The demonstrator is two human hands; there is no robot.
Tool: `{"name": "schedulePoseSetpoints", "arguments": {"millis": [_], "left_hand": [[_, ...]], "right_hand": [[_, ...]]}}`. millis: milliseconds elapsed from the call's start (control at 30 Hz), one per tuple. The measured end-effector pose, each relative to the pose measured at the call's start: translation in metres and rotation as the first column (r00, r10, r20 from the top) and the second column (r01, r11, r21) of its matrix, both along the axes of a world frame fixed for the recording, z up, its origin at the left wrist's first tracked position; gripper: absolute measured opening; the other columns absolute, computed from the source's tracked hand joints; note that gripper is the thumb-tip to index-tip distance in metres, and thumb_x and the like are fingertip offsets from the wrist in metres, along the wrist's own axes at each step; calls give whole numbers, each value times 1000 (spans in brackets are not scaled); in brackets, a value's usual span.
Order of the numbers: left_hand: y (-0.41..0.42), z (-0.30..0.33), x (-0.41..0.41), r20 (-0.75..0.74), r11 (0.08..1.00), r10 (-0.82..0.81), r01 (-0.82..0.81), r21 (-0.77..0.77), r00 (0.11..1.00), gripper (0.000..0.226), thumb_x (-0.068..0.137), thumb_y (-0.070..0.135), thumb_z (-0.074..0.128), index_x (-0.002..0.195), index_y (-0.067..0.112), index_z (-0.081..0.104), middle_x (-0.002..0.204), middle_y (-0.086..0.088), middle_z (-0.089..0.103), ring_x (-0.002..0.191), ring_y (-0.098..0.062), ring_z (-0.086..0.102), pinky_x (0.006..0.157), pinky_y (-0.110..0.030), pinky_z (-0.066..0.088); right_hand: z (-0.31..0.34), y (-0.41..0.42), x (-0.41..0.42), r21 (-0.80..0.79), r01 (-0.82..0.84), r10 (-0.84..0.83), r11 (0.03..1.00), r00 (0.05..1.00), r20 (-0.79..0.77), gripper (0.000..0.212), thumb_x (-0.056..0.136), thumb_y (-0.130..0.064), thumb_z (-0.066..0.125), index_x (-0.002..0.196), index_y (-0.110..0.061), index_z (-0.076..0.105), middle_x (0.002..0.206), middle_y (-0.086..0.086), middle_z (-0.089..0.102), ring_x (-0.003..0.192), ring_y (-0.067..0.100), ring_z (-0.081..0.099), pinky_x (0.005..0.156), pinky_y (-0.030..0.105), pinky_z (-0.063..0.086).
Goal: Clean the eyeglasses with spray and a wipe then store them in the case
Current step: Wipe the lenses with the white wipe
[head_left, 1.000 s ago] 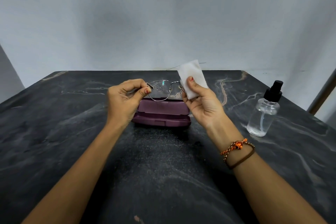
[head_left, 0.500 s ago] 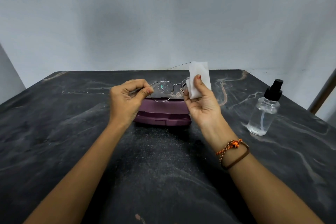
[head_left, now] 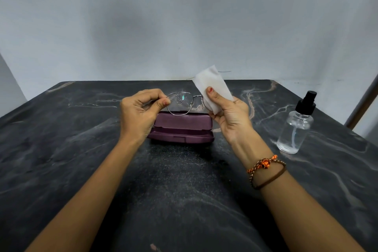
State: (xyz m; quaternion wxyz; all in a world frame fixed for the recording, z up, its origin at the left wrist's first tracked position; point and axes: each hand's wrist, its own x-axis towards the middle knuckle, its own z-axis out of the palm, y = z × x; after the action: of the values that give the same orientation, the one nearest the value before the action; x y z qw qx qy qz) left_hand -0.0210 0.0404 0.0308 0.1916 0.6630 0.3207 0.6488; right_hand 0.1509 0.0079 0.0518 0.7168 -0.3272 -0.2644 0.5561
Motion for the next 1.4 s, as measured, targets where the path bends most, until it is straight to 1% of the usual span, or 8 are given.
{"name": "schedulePoseSetpoints", "arguments": {"millis": [167, 333, 467, 600, 700, 833, 1133, 1400], "left_hand": [[0, -2, 1, 8, 1000, 4, -4, -11, 1000, 19, 69, 3, 70, 80, 17, 67, 66, 22, 67, 71, 1, 61, 70, -13, 52], [-3, 0, 3, 28, 1000, -3, 3, -12, 1000, 23, 70, -1, 68, 87, 12, 65, 74, 5, 63, 70, 3, 60, 70, -11, 51], [-4, 2, 2, 51, 1000, 0, 1, -16, 999, 20, 70, 0, 68, 88, 9, 65, 74, 4, 63, 69, 6, 60, 68, -8, 48], [-6, 1, 3, 29, 1000, -1, 1, -15, 1000, 21, 70, 0, 68, 86, 13, 65, 74, 4, 63, 71, -1, 61, 70, -12, 51], [-7, 0, 6, -13, 1000, -10, 9, -5, 1000, 23, 69, -2, 69, 84, 15, 65, 74, 3, 63, 74, -15, 61, 72, -19, 55], [-7, 2, 5, 52, 1000, 3, -2, -14, 999, 24, 71, -4, 66, 90, 11, 64, 75, 3, 62, 70, 3, 61, 68, -9, 50], [-3, 3, 1, 95, 1000, -3, 3, -1, 996, 24, 71, -6, 66, 93, 4, 63, 64, 18, 67, 70, 6, 63, 67, -8, 50], [3, 10, 12, 199, 998, 10, -23, 66, 980, 29, 68, -1, 68, 96, 2, 61, 62, 20, 67, 71, 5, 61, 67, -8, 49]], "right_hand": [[-1, 3, -1, -35, -25, 21, 999, 992, -124, 19, 73, 6, 66, 83, -6, 57, 65, 2, 71, 53, 10, 68, 50, 18, 54], [-2, 5, -3, 45, -79, 85, 996, 988, -127, 29, 74, 21, 54, 91, -2, 57, 90, 11, 63, 80, 20, 65, 58, 25, 59], [-1, 7, -3, 14, -26, 28, 1000, 984, -178, 6, 82, -5, 60, 87, -8, 57, 87, 6, 65, 71, 15, 67, 54, 22, 56], [-1, 7, 0, -12, 5, -7, 1000, 980, -199, 9, 83, -17, 62, 86, -10, 57, 79, 4, 67, 73, 16, 64, 51, 21, 55], [-2, 5, 2, 3, -7, 7, 1000, 993, -122, 12, 77, -5, 65, 87, -7, 58, 64, 0, 72, 63, 12, 68, 53, 19, 54], [-1, 6, 0, 81, -67, 76, 994, 990, -119, 22, 76, 17, 55, 87, -3, 58, 83, 8, 67, 64, 12, 69, 57, 19, 57], [6, -1, 20, 75, -16, -9, 997, 947, 322, 8, 70, -1, 70, 70, -6, 64, 59, -2, 72, 56, 9, 69, 48, 14, 51], [10, 5, 25, 69, -101, 104, 993, 994, -44, 8, 86, -11, 55, 82, -5, 56, 60, 2, 72, 58, 14, 70, 52, 28, 59]]}}
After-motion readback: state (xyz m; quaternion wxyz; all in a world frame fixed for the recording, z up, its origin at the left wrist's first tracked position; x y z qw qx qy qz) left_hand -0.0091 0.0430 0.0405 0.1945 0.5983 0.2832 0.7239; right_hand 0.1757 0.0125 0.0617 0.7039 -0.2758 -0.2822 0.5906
